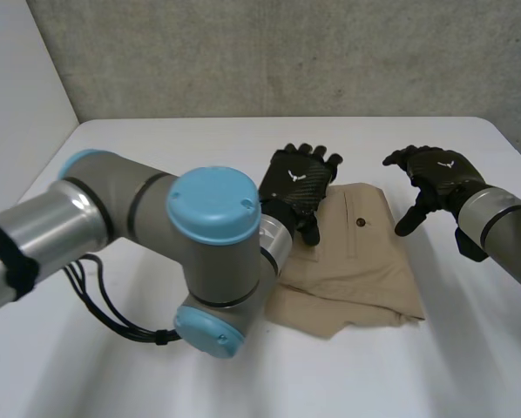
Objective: Fold the shorts.
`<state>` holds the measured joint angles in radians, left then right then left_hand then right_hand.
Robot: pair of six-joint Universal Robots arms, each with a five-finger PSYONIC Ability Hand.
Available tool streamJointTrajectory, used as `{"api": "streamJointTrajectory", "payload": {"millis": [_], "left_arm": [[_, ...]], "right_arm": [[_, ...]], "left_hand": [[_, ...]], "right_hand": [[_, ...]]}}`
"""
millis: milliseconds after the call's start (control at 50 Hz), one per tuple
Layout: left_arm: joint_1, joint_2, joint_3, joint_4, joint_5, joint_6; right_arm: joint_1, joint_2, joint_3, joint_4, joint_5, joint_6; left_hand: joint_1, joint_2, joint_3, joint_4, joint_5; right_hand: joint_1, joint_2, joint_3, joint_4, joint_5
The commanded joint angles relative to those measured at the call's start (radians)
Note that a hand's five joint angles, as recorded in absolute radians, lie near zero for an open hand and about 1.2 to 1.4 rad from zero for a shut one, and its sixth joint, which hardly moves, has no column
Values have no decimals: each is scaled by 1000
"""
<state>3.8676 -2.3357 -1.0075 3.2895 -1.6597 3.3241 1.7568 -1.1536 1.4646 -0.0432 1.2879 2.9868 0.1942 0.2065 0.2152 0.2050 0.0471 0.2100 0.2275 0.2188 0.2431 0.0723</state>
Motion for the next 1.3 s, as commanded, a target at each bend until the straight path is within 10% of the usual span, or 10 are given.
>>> {"api": "streamJointTrajectory", "payload": {"millis": [20, 660, 1040, 1300], "left_arm": [[-2, -145, 161, -108, -8, 2], [-20, -283, 300, -335, -172, 176], [113, 355, 20, -292, -170, 52], [322, 608, -146, -404, -132, -29]], "right_arm": [[-23, 70, -46, 55, -116, -20], [-13, 212, -75, 103, -185, -292], [24, -299, -246, 169, 264, -6], [32, -298, -303, 324, 283, -9]], "left_hand": [[8, -5, -13, -3, -20], [-10, -22, -31, -21, -38], [-19, -31, -40, -30, -46], [-20, -32, -41, -30, -47]], "right_hand": [[-35, -53, -44, -69, -72], [-35, -53, -44, -69, -72], [-35, -53, -44, -69, -72], [-35, -53, -44, -69, -72]]}}
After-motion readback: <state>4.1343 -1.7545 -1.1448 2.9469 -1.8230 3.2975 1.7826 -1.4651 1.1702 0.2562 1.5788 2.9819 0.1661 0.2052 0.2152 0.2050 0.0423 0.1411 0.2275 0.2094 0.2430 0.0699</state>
